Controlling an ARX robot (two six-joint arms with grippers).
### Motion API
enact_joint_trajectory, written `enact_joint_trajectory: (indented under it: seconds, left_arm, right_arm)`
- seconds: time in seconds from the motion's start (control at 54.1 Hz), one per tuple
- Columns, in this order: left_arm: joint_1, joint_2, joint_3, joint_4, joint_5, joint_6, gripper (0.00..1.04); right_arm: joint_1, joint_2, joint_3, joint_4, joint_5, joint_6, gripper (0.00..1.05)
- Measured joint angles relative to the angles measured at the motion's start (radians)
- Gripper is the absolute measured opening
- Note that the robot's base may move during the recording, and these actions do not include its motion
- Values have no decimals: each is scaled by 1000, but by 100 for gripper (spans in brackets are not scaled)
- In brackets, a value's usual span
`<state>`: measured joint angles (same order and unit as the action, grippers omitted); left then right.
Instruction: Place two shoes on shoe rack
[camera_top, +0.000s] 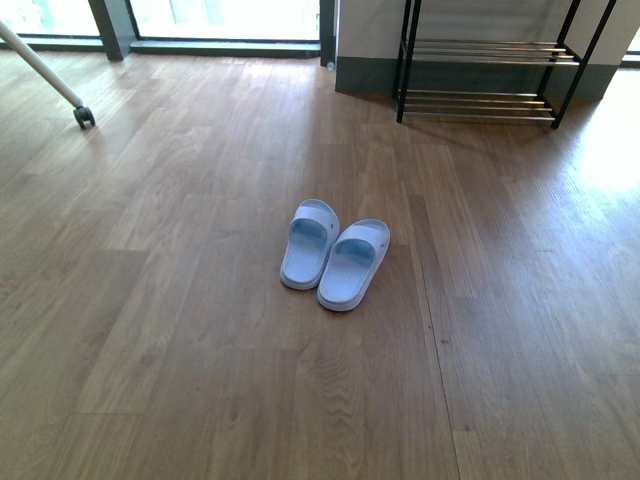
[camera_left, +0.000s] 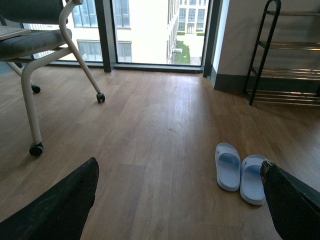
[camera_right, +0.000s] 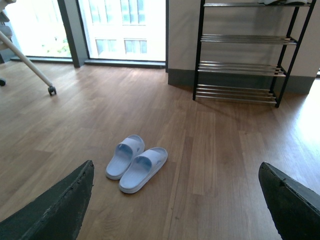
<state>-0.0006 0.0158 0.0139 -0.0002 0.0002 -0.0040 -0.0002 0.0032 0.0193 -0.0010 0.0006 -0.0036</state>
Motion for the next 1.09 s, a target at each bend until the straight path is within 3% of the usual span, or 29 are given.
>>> enact_joint_trajectory:
  seconds: [1.091]
  left_arm:
    - [0,0,0,0,0,0,95]
  right_arm:
    - [0,0,0,0,0,0,96]
